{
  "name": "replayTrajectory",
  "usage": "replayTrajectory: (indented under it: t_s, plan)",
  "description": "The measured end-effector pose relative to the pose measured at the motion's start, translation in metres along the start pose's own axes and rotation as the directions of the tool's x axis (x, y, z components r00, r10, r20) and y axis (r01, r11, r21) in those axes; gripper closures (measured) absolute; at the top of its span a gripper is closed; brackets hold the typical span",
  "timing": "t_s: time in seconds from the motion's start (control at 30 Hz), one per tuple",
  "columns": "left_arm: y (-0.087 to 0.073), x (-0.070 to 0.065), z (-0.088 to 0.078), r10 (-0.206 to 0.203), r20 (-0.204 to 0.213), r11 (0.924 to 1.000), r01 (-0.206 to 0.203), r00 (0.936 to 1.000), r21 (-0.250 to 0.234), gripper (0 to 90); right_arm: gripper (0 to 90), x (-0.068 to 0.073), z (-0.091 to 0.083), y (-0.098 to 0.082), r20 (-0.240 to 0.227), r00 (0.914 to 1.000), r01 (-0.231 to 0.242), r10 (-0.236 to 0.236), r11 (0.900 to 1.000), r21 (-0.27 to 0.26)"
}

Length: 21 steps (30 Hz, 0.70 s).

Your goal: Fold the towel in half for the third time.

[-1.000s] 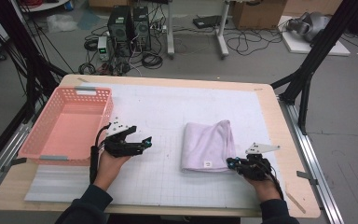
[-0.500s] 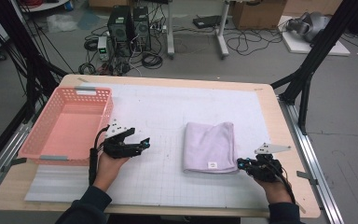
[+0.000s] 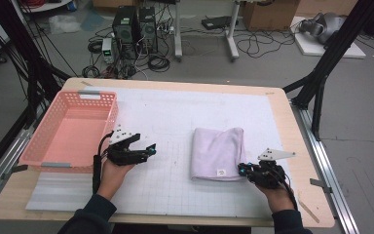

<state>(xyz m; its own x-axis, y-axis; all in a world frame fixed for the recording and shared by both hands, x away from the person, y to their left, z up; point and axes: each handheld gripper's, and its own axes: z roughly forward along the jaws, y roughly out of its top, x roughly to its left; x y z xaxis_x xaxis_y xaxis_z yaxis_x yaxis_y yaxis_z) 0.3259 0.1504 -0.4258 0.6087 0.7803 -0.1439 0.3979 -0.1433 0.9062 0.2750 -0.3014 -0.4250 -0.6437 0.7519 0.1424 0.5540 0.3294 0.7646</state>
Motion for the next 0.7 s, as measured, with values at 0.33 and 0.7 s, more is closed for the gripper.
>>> replayTrajectory:
  t_s: [0.33,0.7]
  plan:
    - [-0.001,0.002,-0.001,-0.005,-0.004,1.0,0.005,1.0,-0.003,23.1,84.0,-0.013,-0.02,0.0,0.021,0.9902,-0.139,0.138,0.987,0.084]
    - [-0.001,0.001,0.0,-0.004,-0.006,1.0,0.004,1.0,0.003,23.1,53.3,-0.016,-0.024,0.033,0.082,0.996,-0.024,0.034,0.992,-0.123]
